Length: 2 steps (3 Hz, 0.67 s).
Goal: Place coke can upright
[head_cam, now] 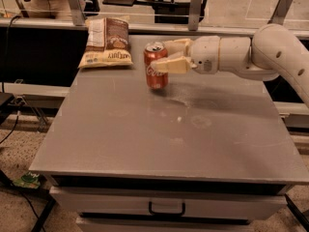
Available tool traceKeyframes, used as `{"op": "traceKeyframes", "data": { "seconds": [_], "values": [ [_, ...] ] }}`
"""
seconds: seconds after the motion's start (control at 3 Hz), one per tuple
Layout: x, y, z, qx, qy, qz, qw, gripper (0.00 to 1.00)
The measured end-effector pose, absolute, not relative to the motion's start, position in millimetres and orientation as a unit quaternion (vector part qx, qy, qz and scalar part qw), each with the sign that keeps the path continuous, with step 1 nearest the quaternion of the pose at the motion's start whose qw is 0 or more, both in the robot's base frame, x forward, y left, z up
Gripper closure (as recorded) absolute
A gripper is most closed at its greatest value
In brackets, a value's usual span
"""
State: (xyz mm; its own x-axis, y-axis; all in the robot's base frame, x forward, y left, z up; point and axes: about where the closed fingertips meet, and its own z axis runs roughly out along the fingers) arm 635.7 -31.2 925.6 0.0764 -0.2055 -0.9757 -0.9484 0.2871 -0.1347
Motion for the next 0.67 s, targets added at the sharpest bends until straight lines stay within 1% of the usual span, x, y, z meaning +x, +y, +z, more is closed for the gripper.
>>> {"op": "traceKeyframes", "data": {
  "seconds": [0.33, 0.67],
  "values": [
    [636.1, -33.3, 921.4, -0.485, 0.580, 0.351, 0.553, 0.11],
    [636.4, -36.2, 914.0, -0.475, 0.583, 0.356, 0.554, 0.00]
  ]
}}
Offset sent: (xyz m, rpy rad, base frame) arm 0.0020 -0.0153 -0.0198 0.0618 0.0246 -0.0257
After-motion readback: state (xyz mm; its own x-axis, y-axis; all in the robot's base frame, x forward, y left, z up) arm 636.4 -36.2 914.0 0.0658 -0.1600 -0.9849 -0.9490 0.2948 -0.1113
